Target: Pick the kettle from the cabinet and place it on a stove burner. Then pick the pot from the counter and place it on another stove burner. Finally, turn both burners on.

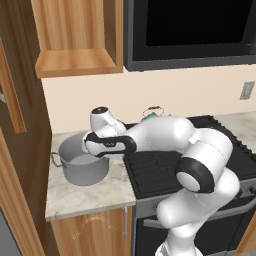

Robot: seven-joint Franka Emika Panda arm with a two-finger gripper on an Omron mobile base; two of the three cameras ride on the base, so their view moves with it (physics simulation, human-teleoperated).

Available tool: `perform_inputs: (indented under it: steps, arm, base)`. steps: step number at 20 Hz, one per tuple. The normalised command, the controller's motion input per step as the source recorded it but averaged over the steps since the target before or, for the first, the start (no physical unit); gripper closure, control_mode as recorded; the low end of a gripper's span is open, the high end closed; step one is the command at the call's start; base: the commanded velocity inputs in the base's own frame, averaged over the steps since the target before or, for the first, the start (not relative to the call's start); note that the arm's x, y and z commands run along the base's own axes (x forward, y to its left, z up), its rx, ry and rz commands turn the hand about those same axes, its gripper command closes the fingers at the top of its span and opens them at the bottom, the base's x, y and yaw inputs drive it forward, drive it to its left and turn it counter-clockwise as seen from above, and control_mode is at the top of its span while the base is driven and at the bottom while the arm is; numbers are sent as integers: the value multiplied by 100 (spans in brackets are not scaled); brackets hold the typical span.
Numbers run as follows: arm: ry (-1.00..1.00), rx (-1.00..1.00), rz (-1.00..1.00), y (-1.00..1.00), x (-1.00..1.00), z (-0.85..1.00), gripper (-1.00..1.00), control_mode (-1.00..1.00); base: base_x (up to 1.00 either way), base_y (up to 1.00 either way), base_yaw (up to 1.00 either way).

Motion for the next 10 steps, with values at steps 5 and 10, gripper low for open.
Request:
perform_inputs:
  steps: [5,10]
  arm:
    - [0,0,-1,-1,-10,3,100,-100]
    - [-2,0,-4,-10,-9,14,100,-100]
  base:
    - [0,0,0]
    - [0,0,0]
